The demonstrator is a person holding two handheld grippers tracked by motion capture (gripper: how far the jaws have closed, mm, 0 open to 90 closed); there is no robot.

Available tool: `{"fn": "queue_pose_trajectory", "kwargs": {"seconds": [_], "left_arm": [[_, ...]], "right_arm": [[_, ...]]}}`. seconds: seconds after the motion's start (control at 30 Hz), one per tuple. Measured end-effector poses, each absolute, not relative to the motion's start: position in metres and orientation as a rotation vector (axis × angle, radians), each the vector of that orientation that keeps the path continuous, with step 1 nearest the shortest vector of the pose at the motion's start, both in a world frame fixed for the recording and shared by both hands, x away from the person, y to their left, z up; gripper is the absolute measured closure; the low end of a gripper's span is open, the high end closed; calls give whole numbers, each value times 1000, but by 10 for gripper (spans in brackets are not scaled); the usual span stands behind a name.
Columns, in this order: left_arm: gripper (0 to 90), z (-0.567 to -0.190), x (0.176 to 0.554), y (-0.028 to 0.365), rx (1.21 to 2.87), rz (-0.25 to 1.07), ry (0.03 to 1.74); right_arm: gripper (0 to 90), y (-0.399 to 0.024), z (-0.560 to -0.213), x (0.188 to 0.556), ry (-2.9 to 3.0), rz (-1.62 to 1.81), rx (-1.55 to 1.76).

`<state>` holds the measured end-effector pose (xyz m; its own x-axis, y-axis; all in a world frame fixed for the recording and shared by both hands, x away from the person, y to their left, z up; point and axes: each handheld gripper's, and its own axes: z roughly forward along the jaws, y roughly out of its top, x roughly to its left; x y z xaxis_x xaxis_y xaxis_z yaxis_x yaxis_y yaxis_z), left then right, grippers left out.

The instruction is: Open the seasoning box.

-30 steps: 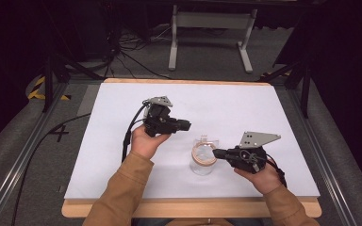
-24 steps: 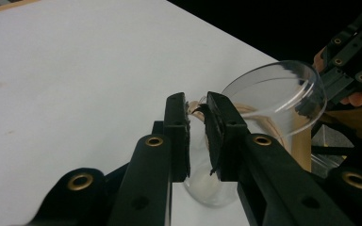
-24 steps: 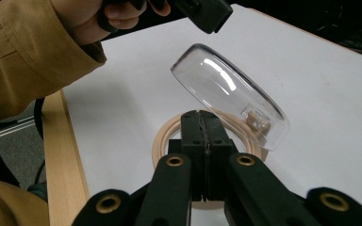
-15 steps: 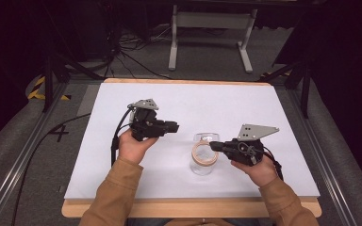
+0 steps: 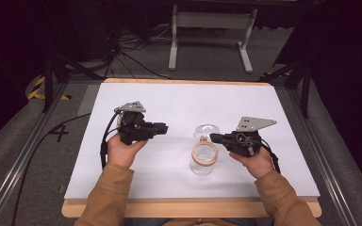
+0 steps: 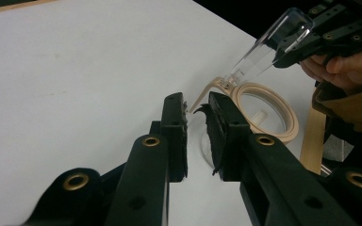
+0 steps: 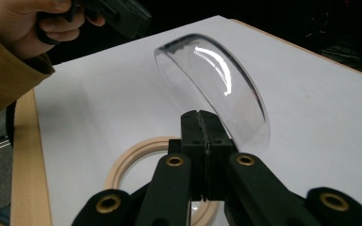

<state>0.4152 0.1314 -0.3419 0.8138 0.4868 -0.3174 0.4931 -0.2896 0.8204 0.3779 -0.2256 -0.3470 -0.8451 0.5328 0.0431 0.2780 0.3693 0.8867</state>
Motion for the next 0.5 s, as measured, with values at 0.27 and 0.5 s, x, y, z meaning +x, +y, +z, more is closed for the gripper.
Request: {"fn": "queue_pose_trajectory", "kwargs": {"seconds": [0.27,0.5], "left_arm": [[766,-342,415,131,1933,-6,730],[756,-341,416,132,1933,-1,729]], "right_arm": [[899,-232,-352,386,2363,1431,795],[899,-233,-348,382,2353,1455,774]]}}
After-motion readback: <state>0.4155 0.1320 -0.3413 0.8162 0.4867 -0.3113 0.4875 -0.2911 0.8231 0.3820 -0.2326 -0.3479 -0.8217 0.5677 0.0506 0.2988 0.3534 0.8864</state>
